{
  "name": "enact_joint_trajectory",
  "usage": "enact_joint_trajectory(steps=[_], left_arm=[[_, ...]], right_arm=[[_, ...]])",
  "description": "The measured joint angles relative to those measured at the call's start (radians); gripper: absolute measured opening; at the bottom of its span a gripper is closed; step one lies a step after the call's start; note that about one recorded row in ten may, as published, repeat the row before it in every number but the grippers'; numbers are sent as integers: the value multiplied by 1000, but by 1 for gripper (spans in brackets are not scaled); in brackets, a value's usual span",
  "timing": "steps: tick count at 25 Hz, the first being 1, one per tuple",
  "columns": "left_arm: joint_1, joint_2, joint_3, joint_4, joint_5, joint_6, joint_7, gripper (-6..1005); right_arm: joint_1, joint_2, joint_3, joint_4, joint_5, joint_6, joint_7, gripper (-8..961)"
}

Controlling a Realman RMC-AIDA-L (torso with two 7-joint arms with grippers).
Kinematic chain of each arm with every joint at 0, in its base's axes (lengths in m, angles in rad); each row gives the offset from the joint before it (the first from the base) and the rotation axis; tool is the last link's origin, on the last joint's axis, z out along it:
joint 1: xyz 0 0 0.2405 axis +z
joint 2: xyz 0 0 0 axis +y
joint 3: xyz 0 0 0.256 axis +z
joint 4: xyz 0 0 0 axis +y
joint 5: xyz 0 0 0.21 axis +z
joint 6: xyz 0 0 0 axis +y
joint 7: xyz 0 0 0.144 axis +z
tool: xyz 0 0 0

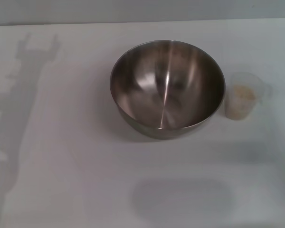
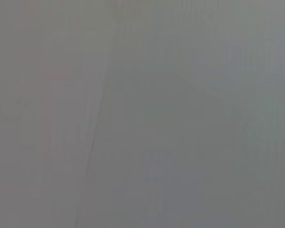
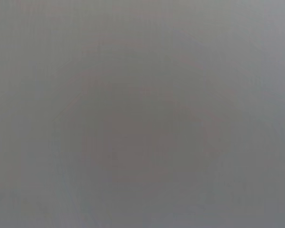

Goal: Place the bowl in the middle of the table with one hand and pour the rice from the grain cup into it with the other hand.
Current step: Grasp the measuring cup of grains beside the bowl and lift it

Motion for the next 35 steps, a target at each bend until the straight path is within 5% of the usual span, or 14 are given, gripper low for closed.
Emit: enact_joint_trajectory(steps=[4, 14, 20, 35], left_arm=[[-5, 0, 0, 2, 6, -44, 10, 832], [-10, 3, -2, 16, 13, -74, 17, 832], [-10, 1, -22, 16, 55, -78, 19, 832], [-10, 6, -53, 17, 82, -80, 20, 832]], right_arm=[[-83, 1, -30, 58, -2, -3, -10, 643], [-224, 4, -121, 173, -14, -11, -51, 642], [-268, 3, -173, 305, -17, 1, -190, 642], [-304, 4, -231, 391, -10, 111, -206, 643]])
